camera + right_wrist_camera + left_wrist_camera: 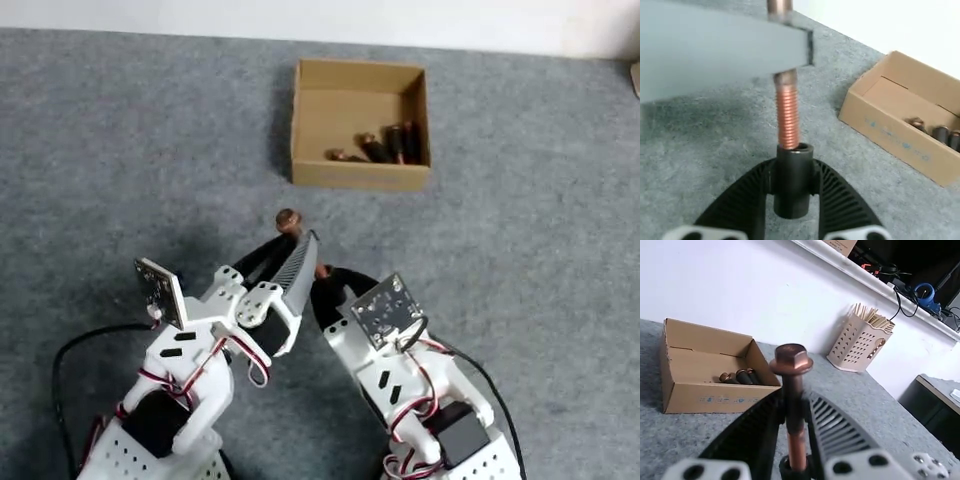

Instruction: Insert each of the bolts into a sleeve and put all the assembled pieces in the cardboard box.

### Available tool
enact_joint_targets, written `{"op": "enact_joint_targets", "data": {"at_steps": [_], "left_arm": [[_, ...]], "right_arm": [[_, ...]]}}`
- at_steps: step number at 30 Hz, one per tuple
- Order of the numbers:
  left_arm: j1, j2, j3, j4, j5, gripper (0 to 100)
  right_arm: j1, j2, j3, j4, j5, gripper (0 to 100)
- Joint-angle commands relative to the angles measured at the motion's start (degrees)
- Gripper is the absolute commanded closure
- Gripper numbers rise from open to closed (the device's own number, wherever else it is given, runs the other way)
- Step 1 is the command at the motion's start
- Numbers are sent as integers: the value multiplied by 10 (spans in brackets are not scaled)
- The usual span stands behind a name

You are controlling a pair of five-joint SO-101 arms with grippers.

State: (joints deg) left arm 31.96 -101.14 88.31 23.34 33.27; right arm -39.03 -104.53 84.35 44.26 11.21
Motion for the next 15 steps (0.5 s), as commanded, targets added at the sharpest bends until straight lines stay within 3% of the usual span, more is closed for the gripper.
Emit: {"op": "enact_joint_targets", "data": {"at_steps": [1, 15], "left_arm": [[13, 14, 2, -2, 3, 994], [29, 14, 2, 3, 2, 994]], "right_arm": [[-33, -7, -57, -4, 2, 994], [-16, -7, -92, -3, 3, 994]]}}
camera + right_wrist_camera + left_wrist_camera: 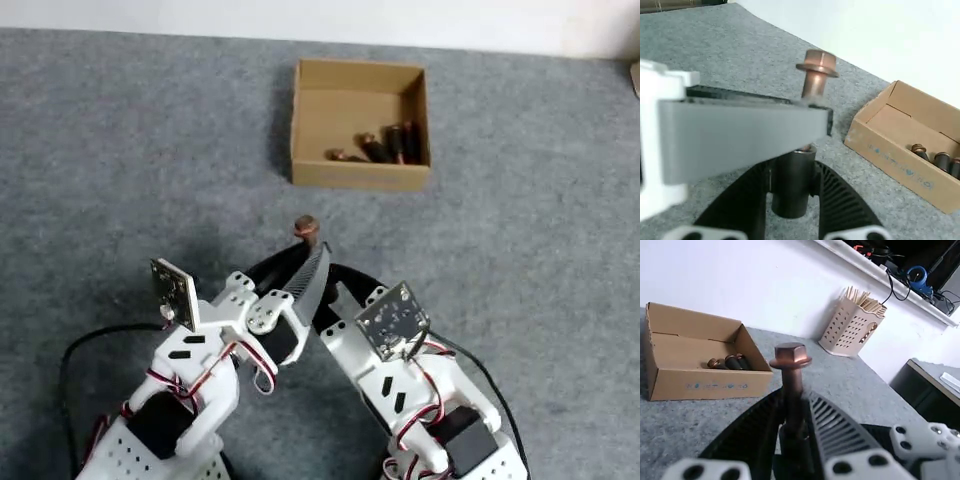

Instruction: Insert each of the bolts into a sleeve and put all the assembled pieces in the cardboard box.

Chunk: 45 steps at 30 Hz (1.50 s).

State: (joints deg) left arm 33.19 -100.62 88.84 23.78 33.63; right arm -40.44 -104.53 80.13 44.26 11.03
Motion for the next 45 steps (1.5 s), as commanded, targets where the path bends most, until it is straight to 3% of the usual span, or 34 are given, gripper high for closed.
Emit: {"op": "enact_joint_targets", "data": {"at_steps": [1, 10, 18, 41, 45], "left_arm": [[17, 8, -3, -2, -2, 994], [13, 8, 7, -6, -2, 992], [17, 7, 7, -3, 0, 803], [39, 2, -58, 23, 0, 832], [-5, 1, -88, 46, -3, 836]], "right_arm": [[-2, -7, -51, -5, 5, 994], [-1, -7, -51, -6, 6, 994], [59, -7, -47, -6, 3, 994], [62, -7, 0, -7, 3, 994], [61, -7, 17, -7, 4, 994]]}}
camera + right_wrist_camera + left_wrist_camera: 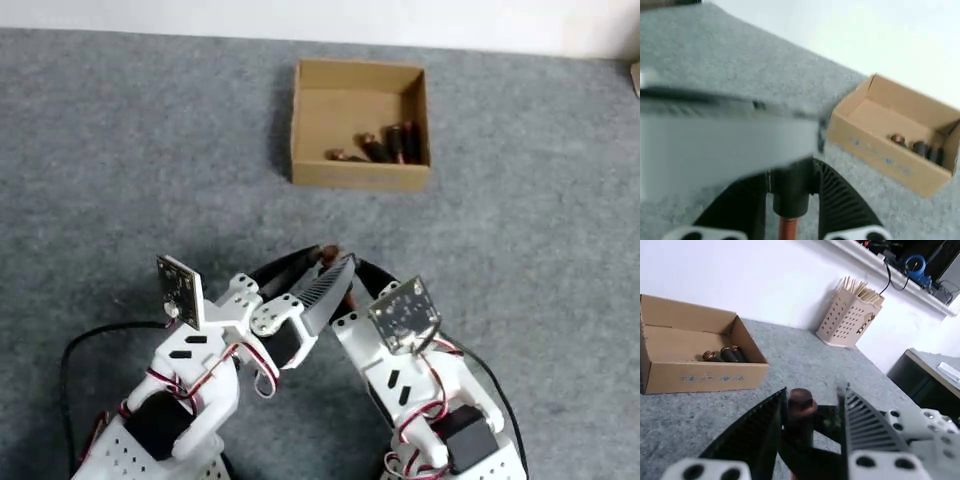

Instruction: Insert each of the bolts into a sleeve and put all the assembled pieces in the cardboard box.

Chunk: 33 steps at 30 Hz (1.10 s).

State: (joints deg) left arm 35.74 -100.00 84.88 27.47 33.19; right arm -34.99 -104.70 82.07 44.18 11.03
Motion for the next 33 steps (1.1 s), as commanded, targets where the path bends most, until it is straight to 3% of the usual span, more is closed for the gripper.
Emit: {"op": "enact_joint_targets", "data": {"at_steps": [1, 5, 10, 15, 21, 26, 33], "left_arm": [[-54, -5, -51, 10, 2, 853], [-180, 0, -51, 1, 4, 1000], [-289, 2, -9, -79, 4, 992], [-273, 2, 58, -152, 2, 993], [-277, 2, 77, -151, 0, 993], [-303, 2, 75, -149, -24, 993], [-305, 2, 77, -149, -35, 993]], "right_arm": [[7, -6, -2, -6, 4, 994], [8, -6, -2, -6, 5, 994], [9, -5, 10, -6, 3, 994], [26, 0, 12, -2, 5, 994], [112, 39, -8, -8, 9, 994], [134, 240, -160, -36, 19, 994], [203, 657, -529, -36, 19, 994]]}}
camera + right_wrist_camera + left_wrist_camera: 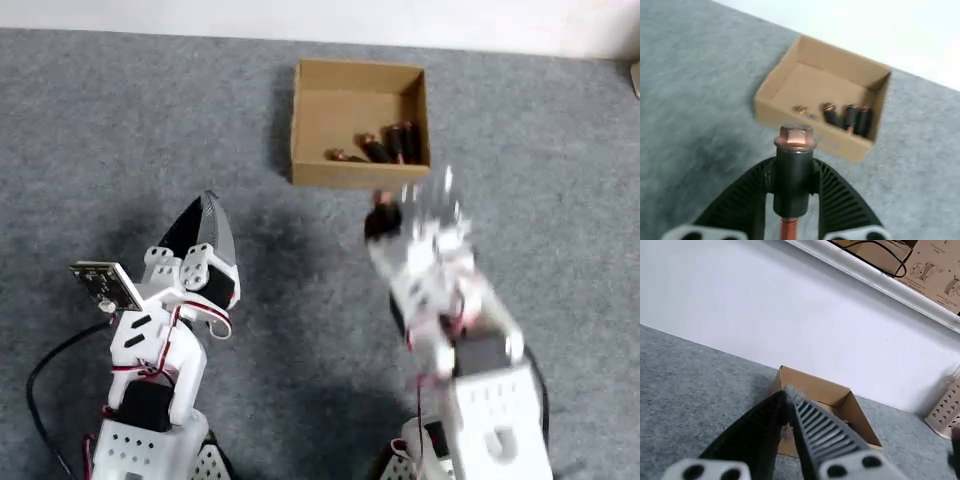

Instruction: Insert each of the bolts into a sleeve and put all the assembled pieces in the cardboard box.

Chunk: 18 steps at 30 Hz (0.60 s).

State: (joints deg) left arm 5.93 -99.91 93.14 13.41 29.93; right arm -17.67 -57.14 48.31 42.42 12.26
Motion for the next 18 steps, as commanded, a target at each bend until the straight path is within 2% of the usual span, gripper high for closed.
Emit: {"op": "enact_joint_targets", "data": {"at_steps": [1, 10, 18], "left_arm": [[-7, 1, -5, -8, -3, 993], [-7, 1, 2, -8, -3, 993], [-6, 1, 2, -8, -3, 993]], "right_arm": [[37, 242, -244, -8, 7, 994], [79, 721, -749, 131, 7, 994], [90, 1049, -1113, 195, 7, 994]]}}
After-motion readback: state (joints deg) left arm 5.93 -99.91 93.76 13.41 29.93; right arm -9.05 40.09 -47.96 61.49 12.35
